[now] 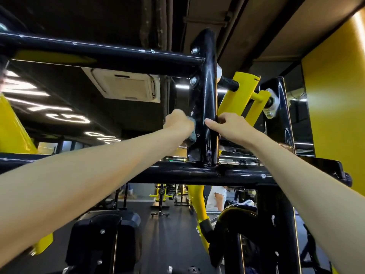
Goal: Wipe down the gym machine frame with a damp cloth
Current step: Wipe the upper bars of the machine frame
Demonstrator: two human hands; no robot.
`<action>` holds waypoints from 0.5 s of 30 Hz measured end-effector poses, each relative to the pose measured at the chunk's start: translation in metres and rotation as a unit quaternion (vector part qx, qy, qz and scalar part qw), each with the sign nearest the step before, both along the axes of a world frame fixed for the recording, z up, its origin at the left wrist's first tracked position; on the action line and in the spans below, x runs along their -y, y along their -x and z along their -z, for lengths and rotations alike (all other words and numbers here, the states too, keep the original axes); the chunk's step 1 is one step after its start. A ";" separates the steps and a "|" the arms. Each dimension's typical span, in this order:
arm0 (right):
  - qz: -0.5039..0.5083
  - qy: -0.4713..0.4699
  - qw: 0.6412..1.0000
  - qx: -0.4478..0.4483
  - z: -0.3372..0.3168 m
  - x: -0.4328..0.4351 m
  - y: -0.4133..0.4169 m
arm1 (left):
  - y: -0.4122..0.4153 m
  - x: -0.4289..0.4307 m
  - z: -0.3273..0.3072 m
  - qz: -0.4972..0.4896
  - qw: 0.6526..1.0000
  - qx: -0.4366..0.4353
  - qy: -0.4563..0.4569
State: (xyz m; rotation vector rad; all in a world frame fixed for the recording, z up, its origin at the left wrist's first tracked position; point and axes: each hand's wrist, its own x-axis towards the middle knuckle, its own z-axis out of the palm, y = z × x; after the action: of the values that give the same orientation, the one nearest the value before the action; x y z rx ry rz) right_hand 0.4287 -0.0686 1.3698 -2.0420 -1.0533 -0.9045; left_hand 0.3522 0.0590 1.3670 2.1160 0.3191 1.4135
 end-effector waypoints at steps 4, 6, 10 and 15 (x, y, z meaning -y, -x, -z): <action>0.000 0.021 0.997 -0.072 -0.021 0.005 0.006 | 0.003 0.003 -0.004 -0.001 0.995 0.069 -0.074; 0.012 0.039 0.995 -0.096 -0.027 0.006 0.007 | 0.003 -0.002 -0.006 -0.012 0.996 0.061 -0.065; 0.072 0.044 0.995 -0.059 -0.024 -0.008 0.007 | 0.003 -0.009 -0.010 -0.004 0.998 0.032 -0.056; 0.082 0.027 0.996 -0.036 -0.026 -0.013 0.006 | 0.001 -0.007 -0.019 -0.006 0.989 0.080 -0.125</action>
State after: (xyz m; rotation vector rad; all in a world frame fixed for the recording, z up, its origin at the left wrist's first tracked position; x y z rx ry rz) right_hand 0.4231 -0.0554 1.3962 -2.2139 -0.8907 -0.8861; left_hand 0.3513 0.0657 1.3860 2.1793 0.0962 1.6932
